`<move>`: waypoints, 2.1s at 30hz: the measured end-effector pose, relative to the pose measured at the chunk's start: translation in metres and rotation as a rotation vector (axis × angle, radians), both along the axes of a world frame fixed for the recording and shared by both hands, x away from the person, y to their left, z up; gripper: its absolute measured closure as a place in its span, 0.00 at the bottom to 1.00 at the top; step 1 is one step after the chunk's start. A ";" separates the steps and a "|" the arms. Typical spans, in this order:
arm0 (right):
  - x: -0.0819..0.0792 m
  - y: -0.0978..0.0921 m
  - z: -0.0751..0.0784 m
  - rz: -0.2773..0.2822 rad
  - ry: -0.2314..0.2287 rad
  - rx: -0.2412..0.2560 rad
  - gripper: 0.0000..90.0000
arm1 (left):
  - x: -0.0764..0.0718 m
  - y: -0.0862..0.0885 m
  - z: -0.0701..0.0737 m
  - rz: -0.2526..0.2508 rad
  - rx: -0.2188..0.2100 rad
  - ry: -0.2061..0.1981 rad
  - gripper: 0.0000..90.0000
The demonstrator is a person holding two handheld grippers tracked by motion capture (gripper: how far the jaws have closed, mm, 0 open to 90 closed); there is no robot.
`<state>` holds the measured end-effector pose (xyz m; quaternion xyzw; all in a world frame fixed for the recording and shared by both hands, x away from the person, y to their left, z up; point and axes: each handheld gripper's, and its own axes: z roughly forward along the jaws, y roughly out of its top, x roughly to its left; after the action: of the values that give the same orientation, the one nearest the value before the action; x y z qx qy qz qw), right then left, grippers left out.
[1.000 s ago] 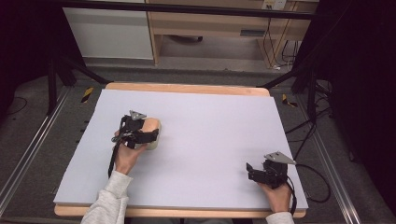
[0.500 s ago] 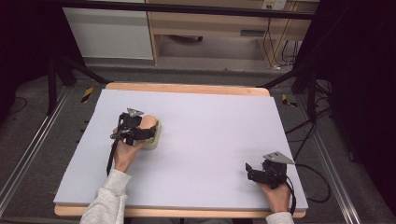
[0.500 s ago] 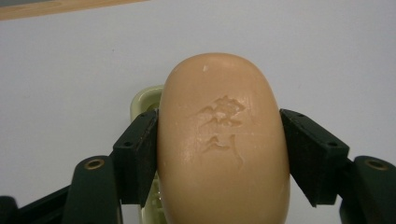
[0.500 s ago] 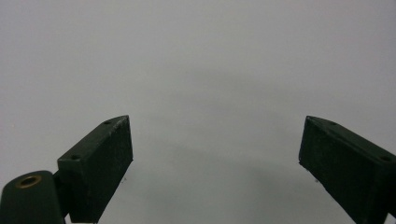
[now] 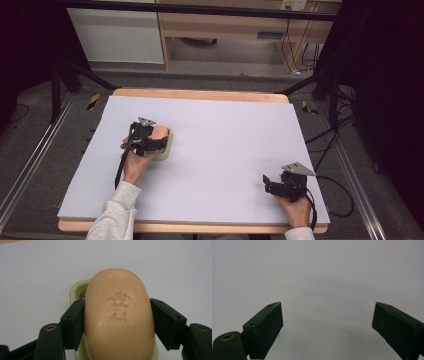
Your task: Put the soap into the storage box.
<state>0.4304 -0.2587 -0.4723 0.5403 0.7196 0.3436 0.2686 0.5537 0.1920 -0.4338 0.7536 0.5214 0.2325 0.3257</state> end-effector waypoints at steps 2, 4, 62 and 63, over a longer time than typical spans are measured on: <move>0.000 0.001 0.000 -0.004 -0.002 -0.002 0.11 | 0.001 0.000 -0.003 0.001 0.006 0.005 0.35; -0.001 0.001 0.000 0.000 -0.003 -0.002 0.11 | 0.002 -0.001 -0.005 0.002 0.008 0.008 0.35; -0.001 -0.001 0.001 -0.011 -0.003 0.005 0.11 | -0.003 0.013 0.001 0.000 -0.046 0.001 0.31; -0.001 -0.001 0.001 -0.012 -0.005 0.005 0.11 | -0.005 0.013 0.002 -0.003 -0.049 -0.004 0.30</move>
<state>0.4290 -0.2602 -0.4716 0.5443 0.7150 0.3452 0.2709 0.5482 0.2055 -0.4314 0.7458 0.5250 0.2207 0.3456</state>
